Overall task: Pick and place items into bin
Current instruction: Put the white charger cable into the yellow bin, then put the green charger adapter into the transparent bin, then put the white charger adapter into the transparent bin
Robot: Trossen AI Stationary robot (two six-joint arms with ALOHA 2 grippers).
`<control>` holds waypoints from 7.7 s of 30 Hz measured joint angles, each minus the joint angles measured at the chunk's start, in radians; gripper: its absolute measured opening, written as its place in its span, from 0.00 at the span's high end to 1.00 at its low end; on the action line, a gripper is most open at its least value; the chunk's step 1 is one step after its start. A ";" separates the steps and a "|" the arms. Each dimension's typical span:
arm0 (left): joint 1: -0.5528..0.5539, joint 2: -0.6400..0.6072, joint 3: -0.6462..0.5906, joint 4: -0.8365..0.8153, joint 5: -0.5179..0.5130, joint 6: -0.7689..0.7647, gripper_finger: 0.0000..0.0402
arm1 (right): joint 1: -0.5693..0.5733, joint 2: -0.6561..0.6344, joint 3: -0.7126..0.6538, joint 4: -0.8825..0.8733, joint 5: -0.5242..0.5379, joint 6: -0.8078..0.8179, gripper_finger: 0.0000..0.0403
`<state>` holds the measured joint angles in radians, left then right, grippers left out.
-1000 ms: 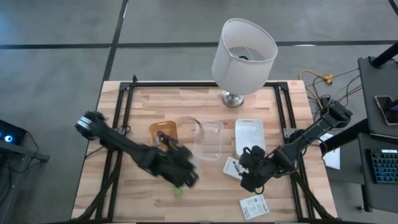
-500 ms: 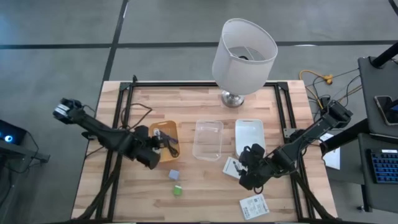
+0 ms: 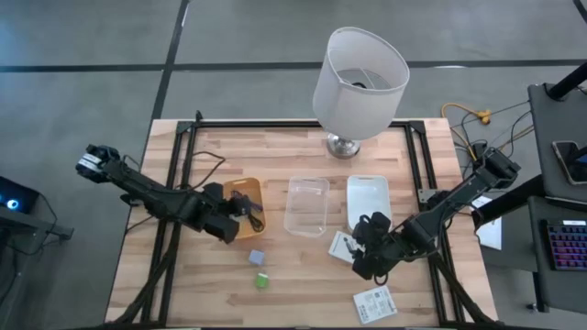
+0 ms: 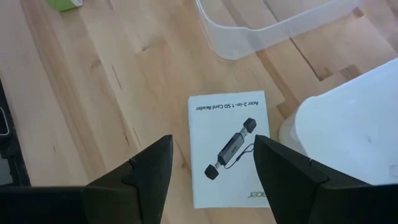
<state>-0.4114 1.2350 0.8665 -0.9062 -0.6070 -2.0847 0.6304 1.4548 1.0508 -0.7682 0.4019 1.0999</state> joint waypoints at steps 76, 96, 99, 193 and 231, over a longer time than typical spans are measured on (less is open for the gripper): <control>-0.215 0.768 0.664 0.069 0.412 0.135 0.41 | 0.000 0.000 -0.034 0.018 -0.063 -0.134 0.48; -0.228 0.793 0.694 0.027 0.400 0.077 0.41 | 0.000 0.000 -0.035 0.017 -0.069 -0.142 0.48; -0.227 0.783 0.733 0.012 0.345 0.196 0.41 | 0.000 0.000 -0.035 0.016 -0.083 -0.145 0.48; 0.326 0.681 0.810 0.214 0.498 1.959 0.66 | 0.085 -0.089 0.010 -0.095 0.046 0.124 0.48; -0.103 0.594 0.643 -0.203 0.537 1.825 0.38 | 0.124 -0.062 -0.051 -0.106 0.044 0.191 0.48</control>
<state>-0.5148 1.8286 1.5092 -1.1087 -0.0697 -0.2592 0.7540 1.3926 0.9997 -0.8745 0.4457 1.2908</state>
